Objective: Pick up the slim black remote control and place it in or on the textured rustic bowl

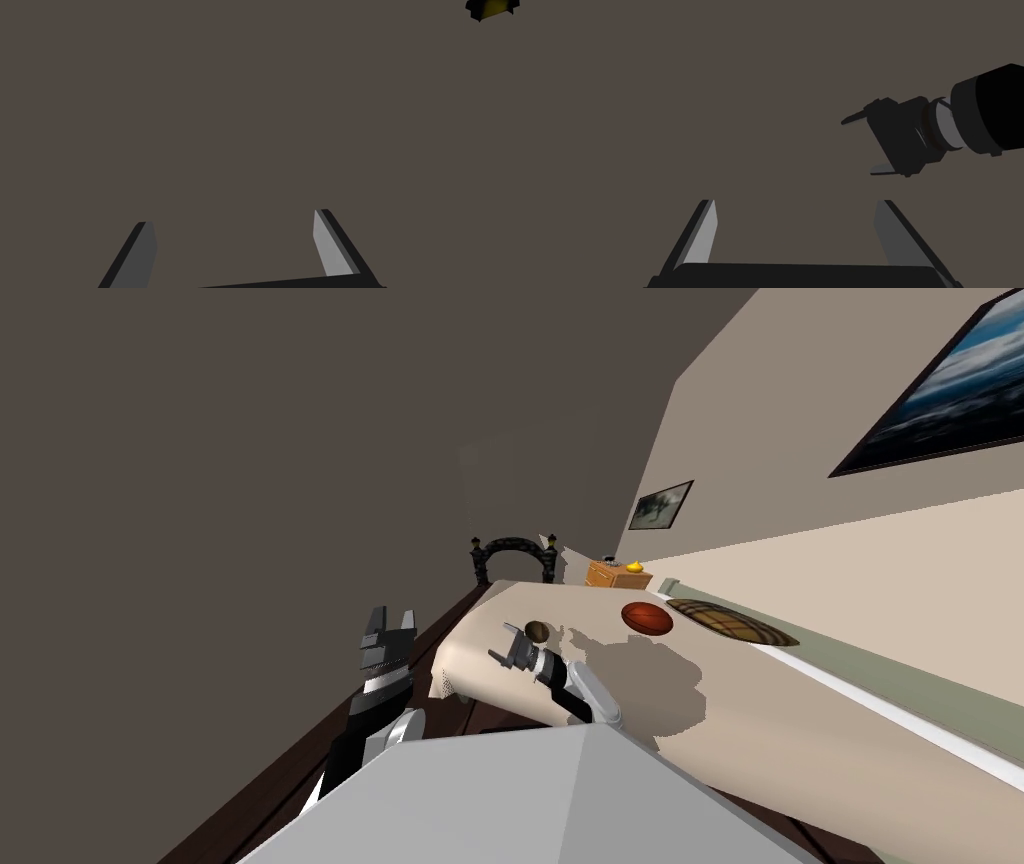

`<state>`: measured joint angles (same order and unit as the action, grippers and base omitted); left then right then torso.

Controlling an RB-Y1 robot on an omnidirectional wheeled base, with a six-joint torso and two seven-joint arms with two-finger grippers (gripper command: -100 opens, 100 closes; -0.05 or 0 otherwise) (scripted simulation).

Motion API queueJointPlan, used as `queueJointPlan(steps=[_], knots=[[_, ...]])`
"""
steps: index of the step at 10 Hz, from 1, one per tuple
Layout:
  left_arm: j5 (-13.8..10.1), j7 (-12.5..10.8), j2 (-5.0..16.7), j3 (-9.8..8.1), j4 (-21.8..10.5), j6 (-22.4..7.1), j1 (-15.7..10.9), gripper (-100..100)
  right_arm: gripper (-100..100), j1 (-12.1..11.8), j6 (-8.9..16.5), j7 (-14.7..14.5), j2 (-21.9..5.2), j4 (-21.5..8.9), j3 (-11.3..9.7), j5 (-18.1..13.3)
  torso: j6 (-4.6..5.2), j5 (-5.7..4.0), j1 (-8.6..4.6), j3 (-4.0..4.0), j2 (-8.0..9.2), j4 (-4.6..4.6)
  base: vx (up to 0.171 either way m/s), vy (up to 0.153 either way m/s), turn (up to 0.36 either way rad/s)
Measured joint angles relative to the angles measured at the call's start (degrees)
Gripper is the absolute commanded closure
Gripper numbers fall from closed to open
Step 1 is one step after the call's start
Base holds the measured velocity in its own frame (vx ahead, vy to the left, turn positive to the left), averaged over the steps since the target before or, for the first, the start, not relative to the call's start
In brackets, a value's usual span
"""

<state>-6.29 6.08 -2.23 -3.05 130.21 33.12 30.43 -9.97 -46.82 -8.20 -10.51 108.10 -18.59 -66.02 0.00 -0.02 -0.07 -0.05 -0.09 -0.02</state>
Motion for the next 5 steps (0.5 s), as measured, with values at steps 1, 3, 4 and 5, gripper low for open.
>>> queueJointPlan(steps=[1, 3, 4, 5], knots=[[0.0, 0.0, 0.0, 0.0, 0.0, 0.0, 0.0, 0, -100, 0.79, -0.27, 0.4, -0.2, -0.42, -0.71, -2.11, 0.01, -0.01, -0.03, 0.0, 0.0, 0.0, 0.024, -0.046, 0.114], [0.0, 0.0, 0.0, 0.0, 0.0, 0.0, 0.0, 0, -100, 2.46, -2.32, -0.79, -0.34, -3.42, -2.48, -5.91, 0.03, -0.01, -0.05, -0.01, -0.01, -0.01, 0.014, -0.027, 0.009], [0.0, 0.0, 0.0, 0.0, 0.0, 0.0, 0.0, 0, -100, 2.79, -2.82, -0.97, -0.49, -3.88, -2.46, -7.33, 0.03, 0.0, 0.02, 0.01, 0.03, 0.0, 0.015, -0.028, 0.086], [0.0, 0.0, 0.0, 0.0, 0.0, 0.0, 0.0, 0, -100, 4.04, -3.5, -0.58, -1.15, -4.73, -3.38, -9.1, 0.0, 0.0, 0.0, 0.0, 0.01, 0.0, 0.018, -0.03, 0.065]])
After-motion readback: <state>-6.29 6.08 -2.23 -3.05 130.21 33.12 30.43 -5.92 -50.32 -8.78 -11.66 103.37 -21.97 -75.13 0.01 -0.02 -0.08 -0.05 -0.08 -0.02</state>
